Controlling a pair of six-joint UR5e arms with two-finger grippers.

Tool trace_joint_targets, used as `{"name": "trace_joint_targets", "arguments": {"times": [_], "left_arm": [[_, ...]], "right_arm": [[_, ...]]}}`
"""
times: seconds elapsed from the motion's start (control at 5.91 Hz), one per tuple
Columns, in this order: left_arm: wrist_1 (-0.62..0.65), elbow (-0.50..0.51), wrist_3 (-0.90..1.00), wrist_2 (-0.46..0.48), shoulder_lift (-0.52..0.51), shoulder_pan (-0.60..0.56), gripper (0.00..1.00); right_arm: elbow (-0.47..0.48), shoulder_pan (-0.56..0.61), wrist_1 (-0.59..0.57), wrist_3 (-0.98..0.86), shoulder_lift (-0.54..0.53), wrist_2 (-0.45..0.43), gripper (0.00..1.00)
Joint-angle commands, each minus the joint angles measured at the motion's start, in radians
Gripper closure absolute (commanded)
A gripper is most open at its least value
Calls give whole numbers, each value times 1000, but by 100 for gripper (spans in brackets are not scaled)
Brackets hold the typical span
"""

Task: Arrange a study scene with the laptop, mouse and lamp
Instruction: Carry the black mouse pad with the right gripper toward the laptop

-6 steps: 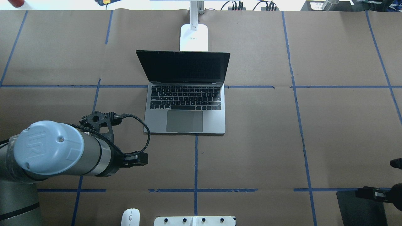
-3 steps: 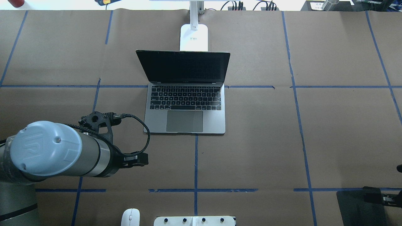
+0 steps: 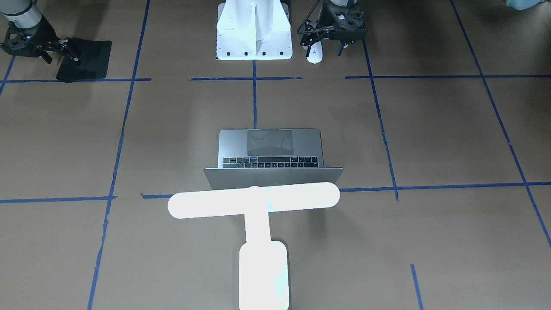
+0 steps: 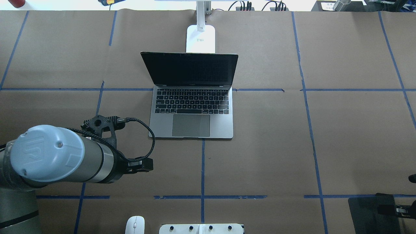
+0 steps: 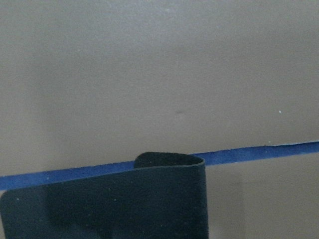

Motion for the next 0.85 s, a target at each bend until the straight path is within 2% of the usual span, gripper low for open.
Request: {"name": "trace_joint_targets", "arguments": {"times": [0.0, 0.17, 0.34, 0.68], "left_arm": [[1, -8, 0, 0, 2, 0, 0], [2, -8, 0, 0, 2, 0, 0], [0, -8, -2, 0, 2, 0, 0], [1, -8, -2, 0, 2, 0, 0]], "right_arm": [[-5, -5, 4, 10, 1, 11, 55], [-5, -7, 5, 10, 1, 11, 79], [-4, -13, 7, 8, -1, 11, 97], [9, -9, 10, 10, -8, 8, 100]]}}
